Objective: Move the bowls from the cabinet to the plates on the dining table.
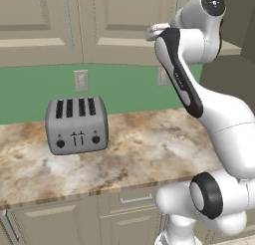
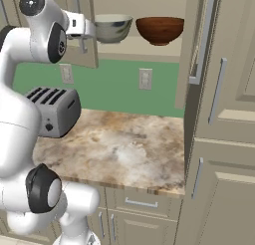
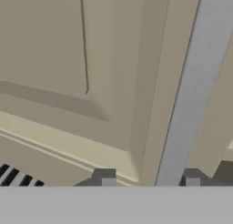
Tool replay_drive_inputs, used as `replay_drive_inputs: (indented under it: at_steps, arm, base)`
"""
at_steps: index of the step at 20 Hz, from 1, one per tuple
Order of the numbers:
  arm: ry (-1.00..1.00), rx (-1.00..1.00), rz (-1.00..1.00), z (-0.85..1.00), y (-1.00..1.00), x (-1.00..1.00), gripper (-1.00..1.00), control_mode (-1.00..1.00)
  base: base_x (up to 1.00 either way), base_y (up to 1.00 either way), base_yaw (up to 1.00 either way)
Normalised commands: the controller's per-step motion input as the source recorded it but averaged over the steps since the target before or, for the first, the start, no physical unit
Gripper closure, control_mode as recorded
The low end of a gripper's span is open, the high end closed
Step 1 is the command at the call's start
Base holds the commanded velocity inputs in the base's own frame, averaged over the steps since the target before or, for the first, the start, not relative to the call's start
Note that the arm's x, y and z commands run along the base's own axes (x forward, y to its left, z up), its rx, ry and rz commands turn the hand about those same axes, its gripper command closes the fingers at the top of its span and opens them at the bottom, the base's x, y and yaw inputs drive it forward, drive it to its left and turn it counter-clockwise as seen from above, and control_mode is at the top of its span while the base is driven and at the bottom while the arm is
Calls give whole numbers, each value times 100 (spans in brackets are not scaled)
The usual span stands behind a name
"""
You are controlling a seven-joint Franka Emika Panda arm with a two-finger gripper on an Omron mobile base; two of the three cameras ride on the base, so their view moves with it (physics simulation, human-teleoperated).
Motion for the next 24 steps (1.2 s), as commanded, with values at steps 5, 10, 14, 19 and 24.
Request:
replay_drive_inputs:
  at_steps: [5,10,14,19,24]
  arm:
    - [-5,0,6,0,64,-38,100,-100]
    - [-3,0,6,0,63,-43,100,-100]
    - [-2,0,6,0,66,-49,100,-100]
    - [0,0,6,0,65,-48,100,-100]
    - [0,0,5,0,61,-42,100,-100]
  base:
    - [0,0,0]
    - [0,0,0]
    - [0,0,0]
    - [0,0,0]
    - [0,0,0]
